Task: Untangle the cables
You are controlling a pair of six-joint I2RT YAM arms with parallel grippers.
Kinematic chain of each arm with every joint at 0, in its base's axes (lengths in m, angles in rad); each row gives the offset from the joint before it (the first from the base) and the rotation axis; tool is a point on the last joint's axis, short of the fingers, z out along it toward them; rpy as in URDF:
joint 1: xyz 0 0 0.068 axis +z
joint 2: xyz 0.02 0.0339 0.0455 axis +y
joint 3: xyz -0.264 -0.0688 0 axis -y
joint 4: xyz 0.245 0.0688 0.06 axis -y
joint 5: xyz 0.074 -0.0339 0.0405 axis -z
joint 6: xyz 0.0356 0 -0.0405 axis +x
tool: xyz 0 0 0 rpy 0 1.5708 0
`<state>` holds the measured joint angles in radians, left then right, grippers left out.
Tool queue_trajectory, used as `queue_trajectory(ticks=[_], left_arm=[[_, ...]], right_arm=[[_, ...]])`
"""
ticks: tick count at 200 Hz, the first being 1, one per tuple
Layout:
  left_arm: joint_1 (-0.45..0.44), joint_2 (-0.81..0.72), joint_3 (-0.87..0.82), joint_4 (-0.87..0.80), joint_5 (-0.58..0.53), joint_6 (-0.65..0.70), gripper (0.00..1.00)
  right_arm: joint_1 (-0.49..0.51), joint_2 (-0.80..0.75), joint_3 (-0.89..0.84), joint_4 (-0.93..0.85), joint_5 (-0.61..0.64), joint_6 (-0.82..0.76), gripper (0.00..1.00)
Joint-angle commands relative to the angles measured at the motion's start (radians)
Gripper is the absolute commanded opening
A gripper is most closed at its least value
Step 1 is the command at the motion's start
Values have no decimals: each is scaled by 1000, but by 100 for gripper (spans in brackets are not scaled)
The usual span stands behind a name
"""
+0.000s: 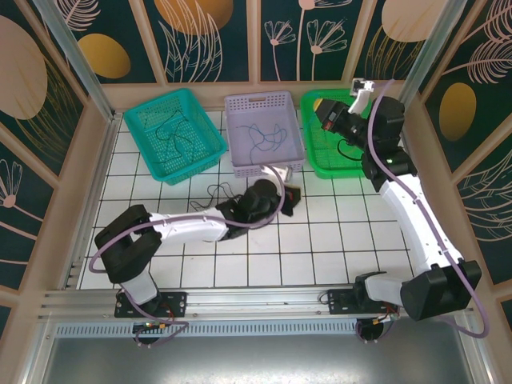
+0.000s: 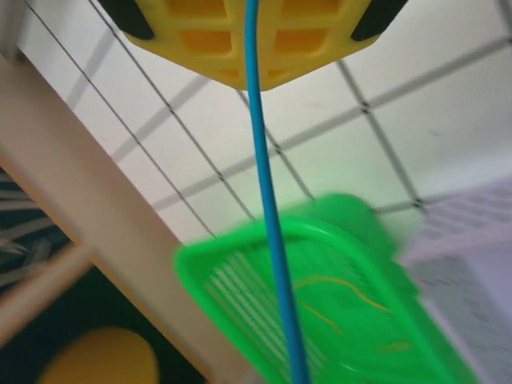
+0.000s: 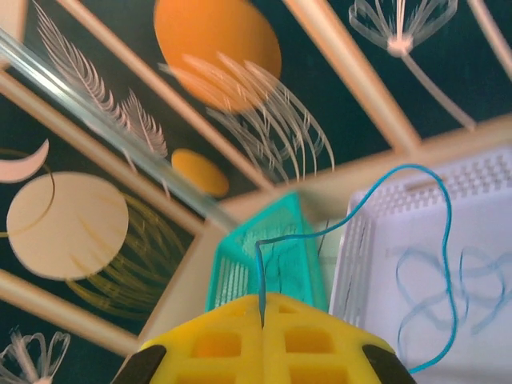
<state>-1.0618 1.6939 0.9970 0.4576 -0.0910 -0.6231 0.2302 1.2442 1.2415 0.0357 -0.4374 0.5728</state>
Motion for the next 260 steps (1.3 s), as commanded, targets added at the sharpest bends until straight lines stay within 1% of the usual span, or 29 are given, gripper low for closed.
queue_trajectory(ticks=[1,14,28,56,72,87,107,121,128,134,141,152,168,187,215,243,260], left_arm=[[-90,6,11,-43,24,-45,0],[-128,15,17,-38,-1,-70,0],[-148,15,29,-17,1,-94,0],[-162,13,75,-23,14,-97,0],[-163,9,95,-33,41,-91,0],[-163,1,113,-54,62,-89,0],[-163,-16,118,-82,49,-111,0],[-164,-30,117,-99,33,-130,12],[-164,-37,112,-101,27,-143,22],[-164,-43,106,-102,19,-156,37],[-163,-53,101,-110,5,-173,51],[-163,-70,90,-122,-19,-196,58],[-163,-125,55,-125,-63,-223,62],[-164,-229,-9,-109,-122,-263,67],[-163,-368,-86,-93,-135,-293,76],[-158,-474,-98,-133,-177,-333,78],[-133,-536,-82,-169,-225,-370,73]], right_arm=[[-12,35,-49,317,80,-57,0],[-26,80,-37,372,59,-57,0],[-31,137,-14,401,18,-60,0],[-36,227,18,417,-75,-59,0],[-39,248,17,410,-96,-52,0],[-51,253,11,418,-142,-30,0],[-66,235,-22,462,-208,-18,0],[-84,212,-54,518,-263,2,0],[-97,201,-68,548,-296,19,0],[-104,193,-74,570,-321,32,0],[-112,183,-82,587,-346,43,0],[-119,162,-90,602,-374,53,0],[-122,127,-99,590,-394,38,0],[-126,85,-108,544,-404,-6,0],[-136,45,-123,517,-412,-36,0],[-137,35,-125,530,-446,-32,0],[-138,28,-131,535,-478,-38,0]])
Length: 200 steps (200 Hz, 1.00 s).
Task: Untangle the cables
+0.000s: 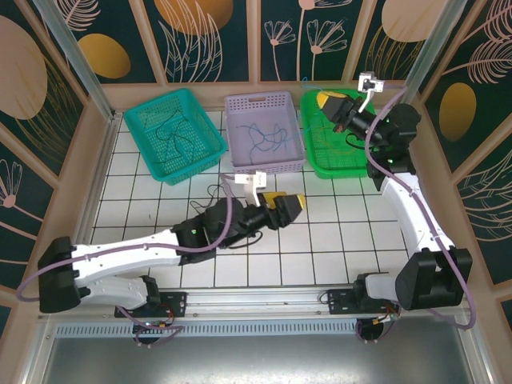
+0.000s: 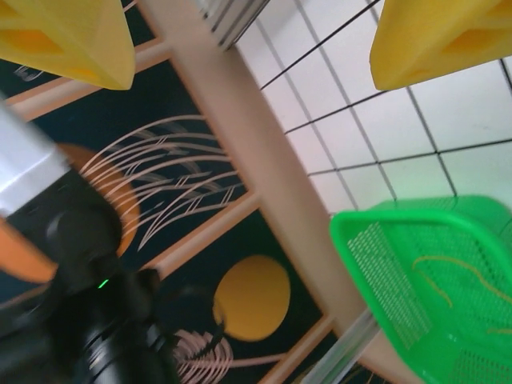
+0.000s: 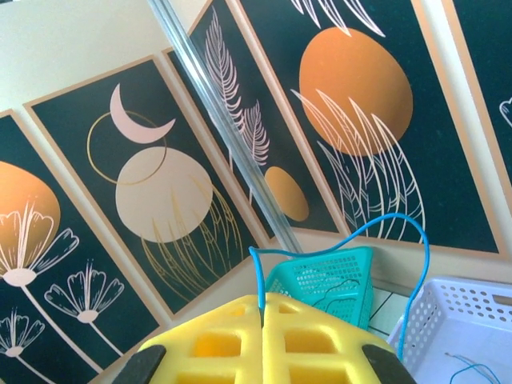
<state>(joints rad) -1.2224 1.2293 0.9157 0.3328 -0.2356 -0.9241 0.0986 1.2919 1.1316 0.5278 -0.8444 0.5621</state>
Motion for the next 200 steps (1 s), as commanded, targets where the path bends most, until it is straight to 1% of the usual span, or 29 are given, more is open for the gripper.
queue_trajectory(ticks=[1,17,34,43,63,89,103,128,147,178,200], left_arm=[[31,-75,1,-48,-84,-72,73],[94,-117,15,-78,-93,-160,62],[158,-132,20,-43,-65,-210,57],[184,-127,32,-35,-55,-228,57],[231,-82,51,-13,12,-281,56],[261,-4,90,44,96,-331,55],[268,42,113,61,141,-329,55],[282,113,155,59,176,-307,55],[301,141,180,36,170,-291,54],[320,143,195,2,139,-246,53],[331,166,202,2,175,-220,50]], right_arm=[[-6,-20,-22,43,-73,-29,0],[-3,-35,-29,34,-108,-48,0],[5,-50,-35,-3,-130,-79,0],[10,-55,-39,-15,-143,-85,0],[25,-70,-58,-24,-159,-85,0],[54,-90,-83,-38,-144,-87,0],[68,-98,-89,-43,-132,-84,0],[92,-107,-92,-59,-125,-86,0],[111,-112,-90,-78,-129,-94,0],[132,-132,-97,-116,-130,-112,0],[140,-140,-104,-119,-133,-102,0]])
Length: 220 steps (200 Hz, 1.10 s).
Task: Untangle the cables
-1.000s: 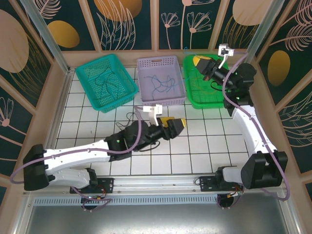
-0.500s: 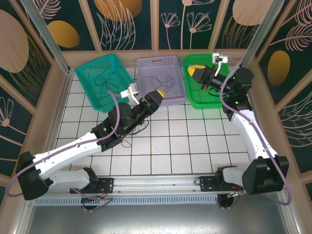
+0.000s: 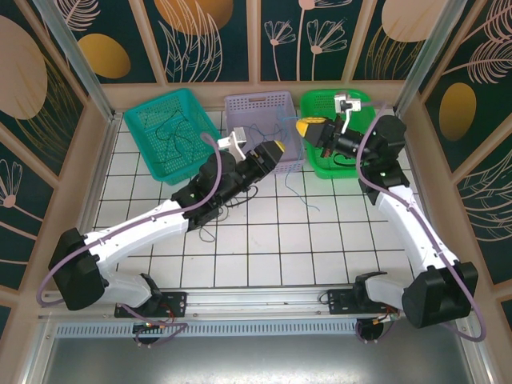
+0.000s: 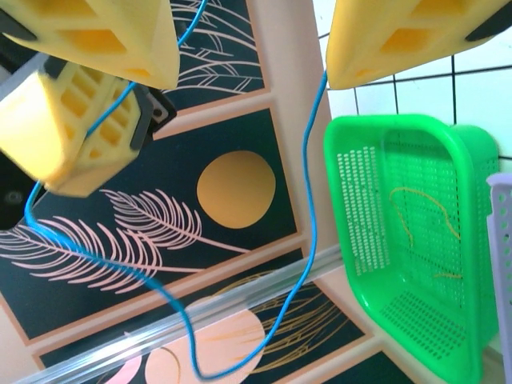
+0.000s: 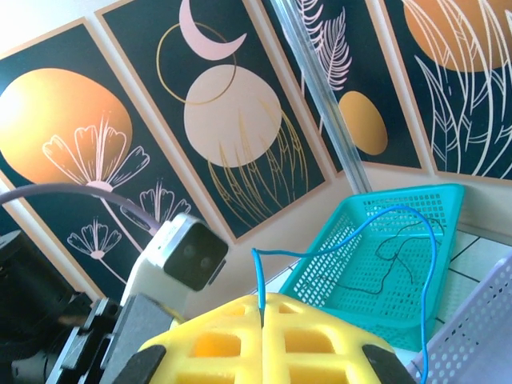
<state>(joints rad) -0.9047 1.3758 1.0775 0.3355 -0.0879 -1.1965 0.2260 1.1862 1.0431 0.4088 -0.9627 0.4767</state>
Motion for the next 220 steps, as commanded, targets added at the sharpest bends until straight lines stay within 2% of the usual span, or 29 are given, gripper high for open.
queue_trajectory(ticks=[1,44,71,95,106,124,156,179,199,220], left_arm=[[13,21,40,-2,29,53,50],[13,79,64,-36,79,109,51],[23,101,94,-134,15,165,49],[45,104,90,-157,-41,194,43],[55,107,89,-156,-42,204,33],[66,114,96,-156,-43,227,0],[93,117,138,-260,-95,307,0],[168,114,177,-353,-152,387,0],[235,124,241,-392,-212,518,0],[265,171,343,-408,-325,699,0]], right_arm=[[13,-35,-15,-1,-14,-17,0],[37,-34,12,-52,-23,-36,0],[49,-38,14,-62,-31,-35,0],[54,-47,14,-74,-35,-36,0],[55,-52,14,-81,-34,-39,0],[56,-60,14,-101,-27,-51,0],[52,-72,32,-167,-6,-85,0],[52,-82,40,-237,1,-115,0],[55,-92,40,-350,17,-158,0],[56,-112,19,-459,54,-208,0]])
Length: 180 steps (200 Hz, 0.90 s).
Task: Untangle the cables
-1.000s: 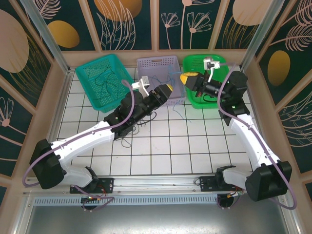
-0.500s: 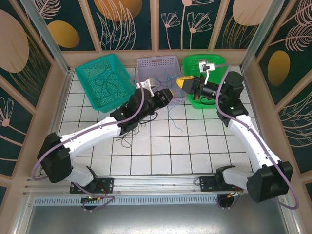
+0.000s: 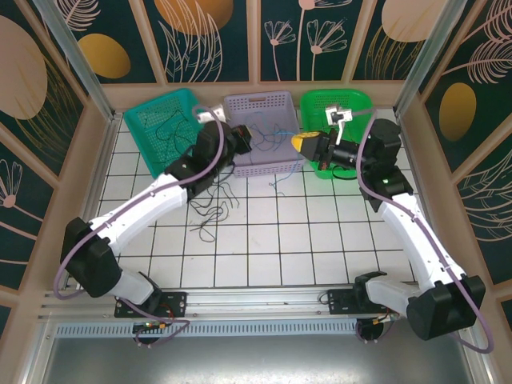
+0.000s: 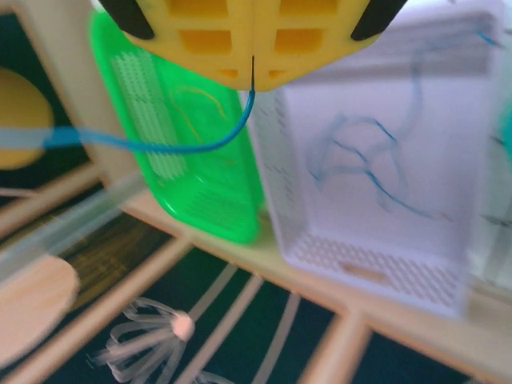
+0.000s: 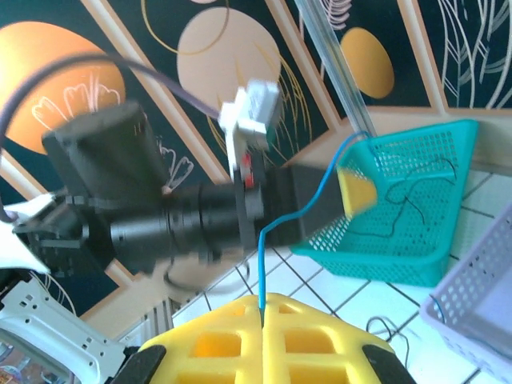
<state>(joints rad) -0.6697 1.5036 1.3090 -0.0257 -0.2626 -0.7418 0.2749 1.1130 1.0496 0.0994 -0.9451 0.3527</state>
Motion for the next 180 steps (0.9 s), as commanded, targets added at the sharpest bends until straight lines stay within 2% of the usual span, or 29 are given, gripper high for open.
queue_trajectory(ticks=[1,31,78,101,151,180], left_arm=[[31,46,116,-46,-156,254,0],[52,152,248,-4,-285,460,0],[76,318,427,89,-396,631,0],[77,411,548,105,-395,647,0],[112,657,917,-28,-450,616,0],[163,734,998,-46,-430,568,0]], right_arm=[[6,-40,11,-154,39,-86,0],[8,-58,-6,-250,73,-113,0],[1,25,66,-319,122,-129,0],[-6,128,166,-248,174,-78,0],[-32,458,490,-171,268,-1,0],[-32,616,627,-122,317,30,0]])
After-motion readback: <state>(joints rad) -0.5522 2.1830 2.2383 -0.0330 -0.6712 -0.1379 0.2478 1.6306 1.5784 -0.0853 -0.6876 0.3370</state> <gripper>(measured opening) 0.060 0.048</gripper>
